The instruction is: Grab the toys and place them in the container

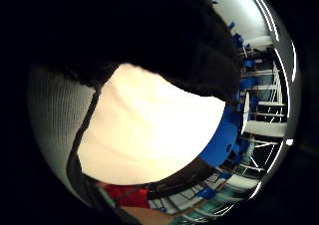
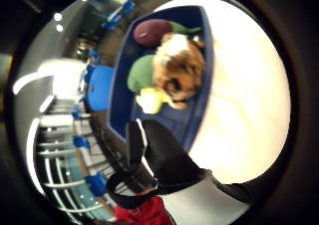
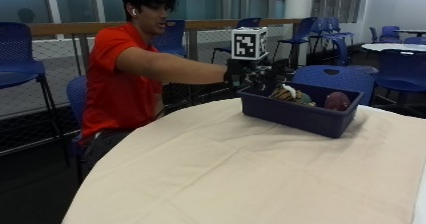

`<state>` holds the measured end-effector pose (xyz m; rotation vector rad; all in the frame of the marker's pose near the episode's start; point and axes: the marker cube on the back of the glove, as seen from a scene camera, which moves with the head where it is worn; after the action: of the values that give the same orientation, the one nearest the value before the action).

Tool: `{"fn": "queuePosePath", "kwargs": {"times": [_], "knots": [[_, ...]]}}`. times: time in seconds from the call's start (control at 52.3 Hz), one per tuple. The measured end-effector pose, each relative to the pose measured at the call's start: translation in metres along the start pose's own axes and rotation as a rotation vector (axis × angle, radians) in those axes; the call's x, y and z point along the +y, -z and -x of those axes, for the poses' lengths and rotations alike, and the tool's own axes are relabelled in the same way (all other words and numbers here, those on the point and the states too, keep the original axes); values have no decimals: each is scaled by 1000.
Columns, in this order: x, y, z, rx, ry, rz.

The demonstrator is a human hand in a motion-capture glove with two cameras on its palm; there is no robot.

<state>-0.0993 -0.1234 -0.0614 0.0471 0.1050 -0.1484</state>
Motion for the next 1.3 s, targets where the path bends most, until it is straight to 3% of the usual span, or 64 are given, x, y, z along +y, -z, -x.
{"fn": "queuePosePath", "kwargs": {"times": [0.344,0.803,1.3], "knots": [[57,-41,-67,-15,-96,53],[92,-28,-136,-62,-130,21],[112,-13,-158,-91,-175,32]]}}
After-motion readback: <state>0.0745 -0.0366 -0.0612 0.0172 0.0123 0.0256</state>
